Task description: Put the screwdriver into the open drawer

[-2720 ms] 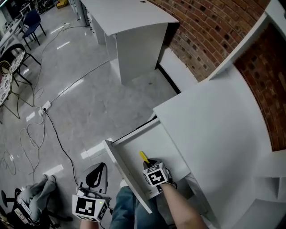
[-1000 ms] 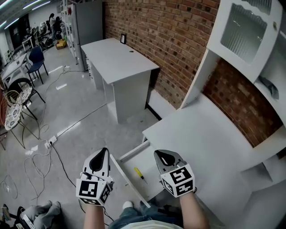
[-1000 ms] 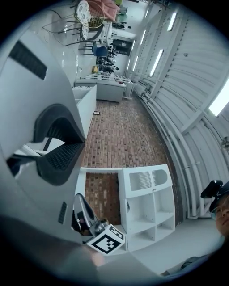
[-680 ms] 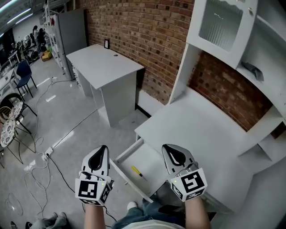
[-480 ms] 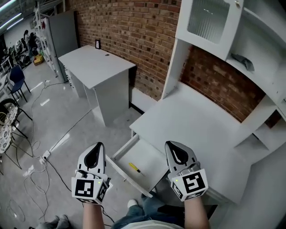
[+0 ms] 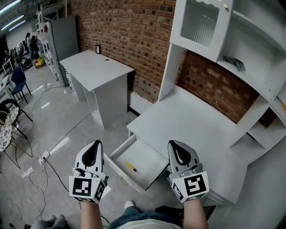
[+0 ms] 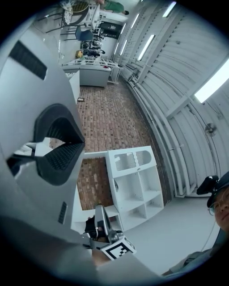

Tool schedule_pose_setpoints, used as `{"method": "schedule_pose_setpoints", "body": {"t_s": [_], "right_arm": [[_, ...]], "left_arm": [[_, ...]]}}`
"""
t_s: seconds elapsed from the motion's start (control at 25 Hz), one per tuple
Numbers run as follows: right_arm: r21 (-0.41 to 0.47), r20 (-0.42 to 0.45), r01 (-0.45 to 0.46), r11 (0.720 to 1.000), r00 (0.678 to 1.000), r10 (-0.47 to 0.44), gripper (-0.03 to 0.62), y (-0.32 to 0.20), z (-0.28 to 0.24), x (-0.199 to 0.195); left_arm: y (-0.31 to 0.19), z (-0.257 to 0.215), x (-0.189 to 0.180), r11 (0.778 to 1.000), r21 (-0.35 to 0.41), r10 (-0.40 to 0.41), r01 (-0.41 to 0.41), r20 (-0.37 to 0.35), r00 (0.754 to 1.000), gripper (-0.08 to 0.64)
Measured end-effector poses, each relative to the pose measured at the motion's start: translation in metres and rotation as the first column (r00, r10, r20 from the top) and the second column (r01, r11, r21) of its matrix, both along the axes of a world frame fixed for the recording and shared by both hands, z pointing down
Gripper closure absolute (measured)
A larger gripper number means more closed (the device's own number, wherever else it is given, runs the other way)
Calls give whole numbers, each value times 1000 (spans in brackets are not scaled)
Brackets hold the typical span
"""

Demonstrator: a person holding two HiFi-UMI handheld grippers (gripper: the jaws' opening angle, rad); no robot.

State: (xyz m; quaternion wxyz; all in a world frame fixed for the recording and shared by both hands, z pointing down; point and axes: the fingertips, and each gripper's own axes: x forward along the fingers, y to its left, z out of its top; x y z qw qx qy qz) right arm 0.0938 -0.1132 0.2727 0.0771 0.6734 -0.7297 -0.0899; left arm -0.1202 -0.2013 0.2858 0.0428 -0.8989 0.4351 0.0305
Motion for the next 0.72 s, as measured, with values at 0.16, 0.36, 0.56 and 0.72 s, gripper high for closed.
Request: {"method": "schedule_pose_setpoints", "body": {"t_s": [0.16,0.36,0.56,0.72], "right_arm": [[14,-12,-2,1000,1000,2,583,20,-6,8],[32,8,-17,999,1000,16,583,48,-12,21],[49,4,-27,998,1000,26,583,66,-22,23],[59,-3,-29,998,1000,29,583,70,-28,29]], "left_arm": [[18,-3,7,1000,15,-8,8,-7,1000,546],[46,-7,17,1000,11,0,-1,17,1000,546],[63,-19,19,999,35,10,-10,18,1000,546],[70,-25,25,1000,27,8,-9,41,999,546]]}}
